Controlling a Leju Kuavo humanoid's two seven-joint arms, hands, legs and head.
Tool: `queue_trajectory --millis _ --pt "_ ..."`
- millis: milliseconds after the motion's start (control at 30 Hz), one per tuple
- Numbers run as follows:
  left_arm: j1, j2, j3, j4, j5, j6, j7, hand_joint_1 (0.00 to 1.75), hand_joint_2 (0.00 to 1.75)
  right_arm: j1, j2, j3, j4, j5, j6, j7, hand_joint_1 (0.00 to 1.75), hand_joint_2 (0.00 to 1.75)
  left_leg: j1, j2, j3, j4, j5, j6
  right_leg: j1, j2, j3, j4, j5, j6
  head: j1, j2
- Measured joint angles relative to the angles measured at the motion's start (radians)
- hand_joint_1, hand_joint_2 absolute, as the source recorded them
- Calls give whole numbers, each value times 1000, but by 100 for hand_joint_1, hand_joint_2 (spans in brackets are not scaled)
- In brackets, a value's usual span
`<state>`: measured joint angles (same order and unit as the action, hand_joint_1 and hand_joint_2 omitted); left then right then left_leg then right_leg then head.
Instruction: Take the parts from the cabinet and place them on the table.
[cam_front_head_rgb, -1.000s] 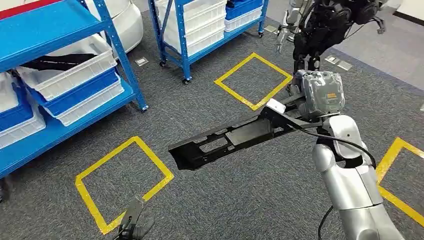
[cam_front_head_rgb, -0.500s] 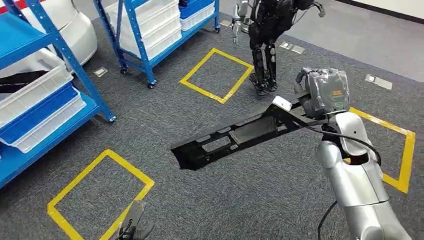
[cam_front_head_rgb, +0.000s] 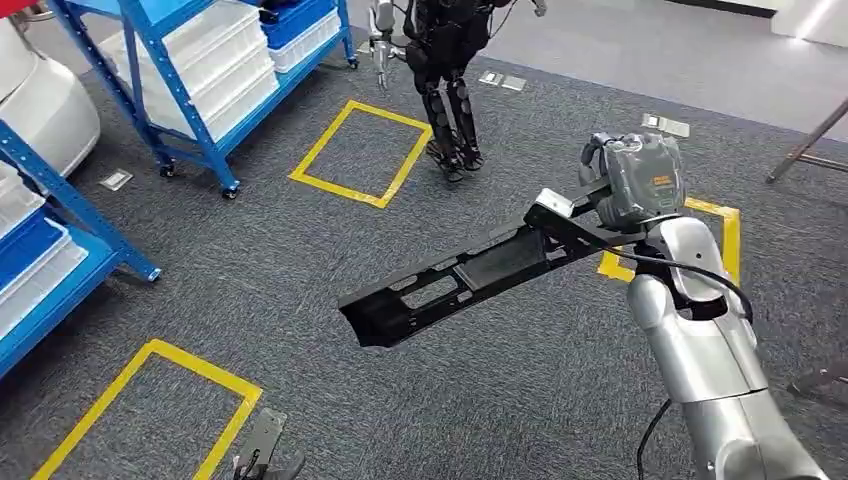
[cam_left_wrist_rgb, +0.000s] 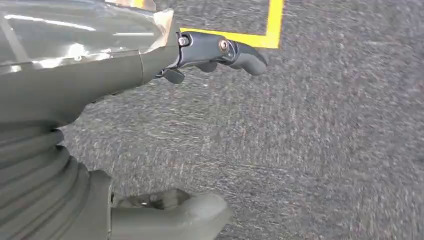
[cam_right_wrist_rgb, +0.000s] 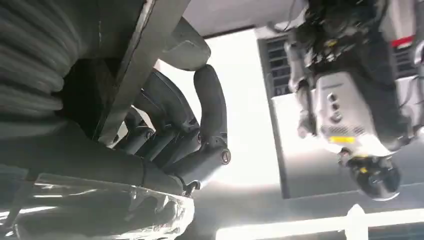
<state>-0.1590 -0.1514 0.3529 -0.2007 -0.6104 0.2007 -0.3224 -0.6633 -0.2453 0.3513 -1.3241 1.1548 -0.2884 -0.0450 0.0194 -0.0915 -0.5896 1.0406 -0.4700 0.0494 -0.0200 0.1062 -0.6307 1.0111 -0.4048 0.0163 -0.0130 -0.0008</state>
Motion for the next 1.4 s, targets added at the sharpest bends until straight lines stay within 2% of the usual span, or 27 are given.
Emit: queue_trajectory --millis 33,133,167,200,233,267,333,500,533,567,600,633,667,733,833,900,967,1000,1033,1067,1133,1167,1200,1233,1267,1333,1400 --pt "3 6 1 1 0 0 0 0 175 -13 0 1 5 -3 -2 -1 168 175 1 -20 6 -11 -2 0 10 11 -7 2 4 6 4 0" --pt "5 8 7 2 -4 -1 -5 0 175 -25 3 8 16 -16 -5 -8 168 175 -17 23 15 -25 5 2 -11 48 -13 -12 18 28 -8 0" --pt "4 6 8 2 -8 -2 -7 0 175 -30 2 11 19 -18 -6 -9 168 175 -5 41 28 -58 22 3 2 59 -14 -14 22 34 -5 0" --pt "2 4 10 3 -9 -4 -7 0 175 -30 1 16 24 -20 -6 -9 168 175 -9 52 39 -73 33 -3 -8 0 -24 -2 16 29 -7 0" --pt "2 3 11 3 -11 -5 -7 0 175 -43 -2 19 32 -24 -8 -7 168 175 -9 67 44 -84 36 4 6 -55 -42 41 -11 24 -1 0" --pt "4 3 11 3 -13 -6 -7 0 175 -51 0 20 37 -26 -11 -7 168 175 -9 81 46 -86 38 7 2 -76 -76 108 -43 20 11 0" --pt "7 5 12 4 -14 -7 -7 0 175 -53 3 24 48 -28 -15 -6 168 175 -11 117 44 -87 37 5 -7 -89 -138 242 -89 25 13 0" --pt "9 6 13 4 -14 -10 -10 0 175 -52 3 27 55 -27 -15 -5 168 175 -10 133 43 -87 36 3 -14 -93 -145 260 -90 33 14 0" --pt "8 8 14 4 -17 -11 -11 0 175 -53 4 35 65 -28 -16 1 168 175 -3 171 43 -79 28 -15 -43 -122 -51 103 -32 75 12 0" --pt "6 19 14 4 -18 -11 -11 0 175 -58 13 44 71 -27 -17 1 168 175 -5 200 32 -42 2 -51 -35 -165 8 3 -18 80 13 0" --pt "6 14 14 5 -19 -12 -11 0 175 -58 11 45 76 -26 -21 2 168 175 1 210 34 -41 3 -58 -36 -147 -1 14 -20 57 -1 0" --pt "7 13 15 5 -18 -11 -11 0 175 -62 10 45 77 -26 -21 2 168 175 1 220 35 -48 8 -64 -17 -136 -10 24 -23 49 2 0" --pt "6 12 15 5 -18 -12 -11 0 175 -66 8 44 78 -26 -21 2 168 175 10 229 35 -38 1 -74 -26 -122 -9 22 -21 36 -2 0" --pt "4 11 15 5 -18 -11 -12 0 175 -72 11 46 79 -26 -21 2 168 175 18 132 11 21 -56 -69 -24 -103 -7 20 -18 23 -9 0" --pt "10 9 15 6 -20 -18 -13 0 175 -73 18 50 84 -25 -21 2 168 175 7 95 -105 253 -152 -52 -2 -64 -8 21 -17 7 -14 0" --pt "10 8 15 6 -20 -17 -13 0 175 -73 18 53 91 -26 -21 3 168 175 -7 87 -135 274 -126 -27 12 -33 -8 21 -15 0 -13 0" --pt "10 8 15 6 -20 -18 -16 0 175 -73 18 53 97 -26 -22 6 168 175 -29 67 -80 131 -27 3 18 -1 -7 21 -12 -4 -13 0" --pt "10 11 15 6 -20 -20 -19 0 175 -74 18 53 100 -26 -23 6 168 175 -40 26 -44 47 19 19 18 12 -6 20 -12 -4 -13 0" --pt "10 16 15 6 -20 -20 -19 0 175 -71 18 53 104 -27 -25 8 168 175 -37 -36 -28 14 16 39 11 20 -8 19 -10 -6 -10 0" --pt "12 16 14 6 -20 -18 -20 0 175 -73 18 54 109 -29 -27 8 168 175 -37 -38 -26 2 20 40 13 35 -11 19 -8 -4 -6 0" --pt "12 15 16 6 -19 -15 -19 0 175 -64 19 53 116 -33 -32 8 168 175 -49 -7 -16 -11 17 45 -4 66 -17 11 -1 7 -22 0" --pt "12 16 17 6 -20 -15 -19 0 175 -62 16 52 117 -33 -32 8 168 175 -49 11 -5 -30 25 50 0 85 -16 -1 8 15 -22 0" --pt "12 16 19 6 -21 -16 -19 0 175 -60 13 50 118 -34 -34 8 168 175 -36 35 15 -69 44 43 9 41 -22 7 6 7 -21 0" --pt "12 12 19 6 -21 -16 -19 0 175 -66 12 50 120 -35 -36 8 168 175 -39 49 28 -89 50 39 16 -45 -35 29 -13 8 -17 0" --pt "13 11 19 6 -21 -15 -18 0 175 -70 14 51 124 -36 -37 8 168 175 -38 66 31 -93 53 39 13 -74 -62 86 -43 8 -14 0" --pt "18 8 21 7 -21 -18 -18 0 175 -67 15 52 127 -37 -38 6 168 175 -36 103 30 -93 50 35 3 -89 -130 226 -92 17 -13 0" --pt "19 8 22 7 -23 -18 -18 0 175 -58 14 52 136 -37 -38 6 168 175 -29 135 28 -90 45 26 -14 -97 -147 257 -90 40 -12 0"
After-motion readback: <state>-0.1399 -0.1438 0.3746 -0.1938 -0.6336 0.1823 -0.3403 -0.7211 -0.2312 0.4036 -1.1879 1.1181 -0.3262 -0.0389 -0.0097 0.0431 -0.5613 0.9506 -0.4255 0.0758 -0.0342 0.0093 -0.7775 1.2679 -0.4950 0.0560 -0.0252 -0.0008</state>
